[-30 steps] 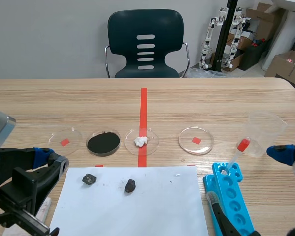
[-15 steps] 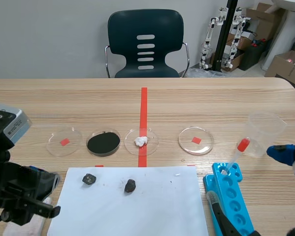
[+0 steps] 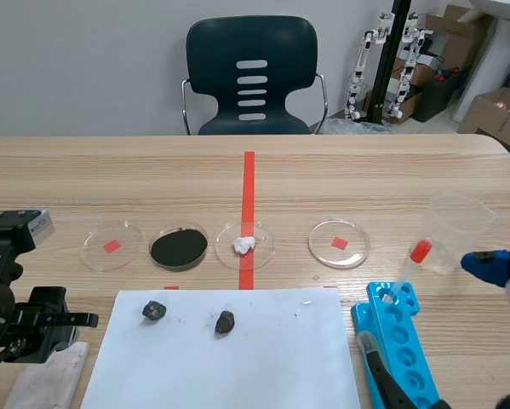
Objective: Rub the mineral on the streak plate
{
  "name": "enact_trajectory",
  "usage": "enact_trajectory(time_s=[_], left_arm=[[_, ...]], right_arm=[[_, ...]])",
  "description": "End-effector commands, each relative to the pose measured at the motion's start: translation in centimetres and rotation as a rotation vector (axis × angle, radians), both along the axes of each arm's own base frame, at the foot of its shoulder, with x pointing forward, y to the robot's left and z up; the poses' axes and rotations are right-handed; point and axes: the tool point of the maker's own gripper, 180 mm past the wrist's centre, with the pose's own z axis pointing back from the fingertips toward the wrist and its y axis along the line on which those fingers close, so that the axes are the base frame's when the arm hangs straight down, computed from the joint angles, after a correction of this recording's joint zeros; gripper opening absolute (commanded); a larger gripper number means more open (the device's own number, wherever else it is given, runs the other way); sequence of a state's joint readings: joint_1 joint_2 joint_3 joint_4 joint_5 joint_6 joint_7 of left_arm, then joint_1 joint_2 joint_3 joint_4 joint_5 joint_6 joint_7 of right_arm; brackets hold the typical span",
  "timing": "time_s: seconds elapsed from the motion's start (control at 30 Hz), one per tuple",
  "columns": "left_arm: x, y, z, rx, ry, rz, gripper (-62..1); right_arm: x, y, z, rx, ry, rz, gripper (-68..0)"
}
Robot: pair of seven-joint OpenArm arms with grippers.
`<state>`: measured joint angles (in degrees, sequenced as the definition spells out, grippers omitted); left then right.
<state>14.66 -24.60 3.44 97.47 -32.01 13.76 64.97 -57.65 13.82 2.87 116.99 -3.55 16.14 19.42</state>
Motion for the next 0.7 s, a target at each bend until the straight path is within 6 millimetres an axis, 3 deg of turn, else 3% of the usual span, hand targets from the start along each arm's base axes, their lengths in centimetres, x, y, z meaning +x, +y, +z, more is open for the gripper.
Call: enact_trajectory(time_s=[0.0,0.33,0.67], left_arm=[[0.4,-0.1,0.1,-0.007,0.004,0.012,-49.6],[1.0,2.8,-2.0,0.056,0.108,0.077,-49.6],[0.3,3.9,-3.6,0.067,0.165,0.113,-49.6]], right_arm=[[0.4,0.1,0.8,0.011,-0.031,0.008,0.4],[0.4,0.1,0.8,0.011,-0.031,0.008,0.4],[0.4,0.1,0.8,0.011,-0.031,0.008,0.4]])
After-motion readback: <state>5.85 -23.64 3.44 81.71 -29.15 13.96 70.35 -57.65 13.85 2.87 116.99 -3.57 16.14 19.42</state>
